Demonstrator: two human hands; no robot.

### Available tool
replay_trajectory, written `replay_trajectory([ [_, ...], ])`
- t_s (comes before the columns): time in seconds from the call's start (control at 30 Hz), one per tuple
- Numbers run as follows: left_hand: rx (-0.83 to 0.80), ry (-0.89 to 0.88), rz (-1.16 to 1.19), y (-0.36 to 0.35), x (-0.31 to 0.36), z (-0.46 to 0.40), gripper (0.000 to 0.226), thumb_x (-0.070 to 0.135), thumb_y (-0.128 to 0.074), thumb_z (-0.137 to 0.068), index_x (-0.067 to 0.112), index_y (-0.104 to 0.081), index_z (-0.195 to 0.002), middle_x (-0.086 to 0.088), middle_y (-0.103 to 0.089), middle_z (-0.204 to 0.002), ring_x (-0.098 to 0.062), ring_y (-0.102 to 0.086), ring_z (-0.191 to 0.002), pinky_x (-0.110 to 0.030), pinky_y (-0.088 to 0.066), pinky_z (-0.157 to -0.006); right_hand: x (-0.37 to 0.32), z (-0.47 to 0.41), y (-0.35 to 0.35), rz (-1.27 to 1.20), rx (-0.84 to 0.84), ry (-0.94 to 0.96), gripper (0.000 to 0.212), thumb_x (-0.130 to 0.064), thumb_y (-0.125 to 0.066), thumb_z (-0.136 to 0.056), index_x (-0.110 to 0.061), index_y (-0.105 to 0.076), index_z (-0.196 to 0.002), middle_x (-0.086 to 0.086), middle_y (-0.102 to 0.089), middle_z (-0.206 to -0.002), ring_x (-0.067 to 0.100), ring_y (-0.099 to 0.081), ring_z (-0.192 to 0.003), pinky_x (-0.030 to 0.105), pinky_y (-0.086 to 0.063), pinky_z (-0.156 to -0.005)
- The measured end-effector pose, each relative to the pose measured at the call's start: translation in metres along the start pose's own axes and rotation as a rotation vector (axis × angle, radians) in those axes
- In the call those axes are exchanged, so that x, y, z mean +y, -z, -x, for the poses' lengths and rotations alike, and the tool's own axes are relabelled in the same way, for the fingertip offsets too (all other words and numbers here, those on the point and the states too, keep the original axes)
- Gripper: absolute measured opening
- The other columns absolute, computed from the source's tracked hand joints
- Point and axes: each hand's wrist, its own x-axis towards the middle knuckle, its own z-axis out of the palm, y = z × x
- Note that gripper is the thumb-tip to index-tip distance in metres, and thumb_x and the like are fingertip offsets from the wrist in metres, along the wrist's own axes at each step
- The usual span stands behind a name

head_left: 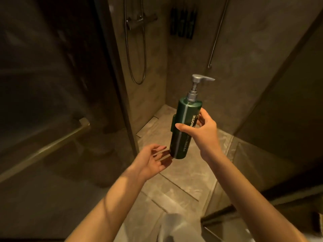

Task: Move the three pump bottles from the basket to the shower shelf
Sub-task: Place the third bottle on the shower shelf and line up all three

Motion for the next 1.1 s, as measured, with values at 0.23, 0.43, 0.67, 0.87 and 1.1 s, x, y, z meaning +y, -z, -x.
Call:
replay_trajectory([
  [0.23,0.029,-0.086,0.05,-0.057,0.104,-0.084,0.023,0.021,-0.048,-0.091,0.005,-0.059,-0.103,-0.018,-0.062,-0.112,-0.032,-0.06,-0.104,-0.044,-0.044,-0.094,-0.013,-0.154,-0.014,0.038,-0.065,0.094,0.058,-0.011,-0.082,-0.065,-0.022,-0.058,-0.117,-0.008,-0.067,-0.104,0.005,-0.063,-0.098,0.02,-0.048,-0.081],
  [0.43,0.09,-0.1,0.122,-0.082,0.176,-0.153,0.018,0.019,-0.047,-0.089,0.005,-0.057,-0.097,-0.019,-0.059,-0.112,-0.033,-0.058,-0.097,-0.04,-0.045,-0.087,0.006,-0.265,-0.035,0.056,-0.146,0.112,0.054,-0.016,-0.083,-0.064,-0.025,-0.059,-0.112,-0.007,-0.068,-0.102,0.009,-0.063,-0.097,0.03,-0.051,-0.084],
  [0.67,0.055,-0.197,0.156,-0.128,0.298,-0.219,0.012,0.018,-0.049,-0.088,0.008,-0.055,-0.089,-0.018,-0.055,-0.116,-0.032,-0.058,-0.094,-0.038,-0.047,-0.082,-0.023,-0.41,-0.063,0.074,-0.16,0.205,0.057,-0.022,-0.085,-0.063,-0.027,-0.059,-0.114,-0.007,-0.068,-0.104,0.008,-0.063,-0.099,0.033,-0.052,-0.087],
  [0.87,0.064,-0.275,0.19,-0.152,0.374,-0.255,0.01,0.016,-0.05,-0.089,0.01,-0.054,-0.095,-0.018,-0.056,-0.127,-0.035,-0.055,-0.116,-0.043,-0.043,-0.1,-0.039,-0.506,-0.083,0.059,-0.222,0.248,0.062,-0.025,-0.084,-0.065,-0.026,-0.056,-0.12,-0.009,-0.066,-0.111,0.008,-0.06,-0.107,0.034,-0.05,-0.092],
  [1.1,0.173,-0.373,0.321,-0.151,0.43,-0.304,0.021,0.015,-0.051,-0.087,0.007,-0.056,-0.105,-0.022,-0.057,-0.126,-0.036,-0.057,-0.105,-0.043,-0.047,-0.089,-0.027,-0.609,-0.126,0.037,-0.451,0.26,0.062,-0.02,-0.085,-0.064,-0.022,-0.058,-0.12,-0.009,-0.068,-0.108,0.003,-0.062,-0.101,0.022,-0.049,-0.085],
])
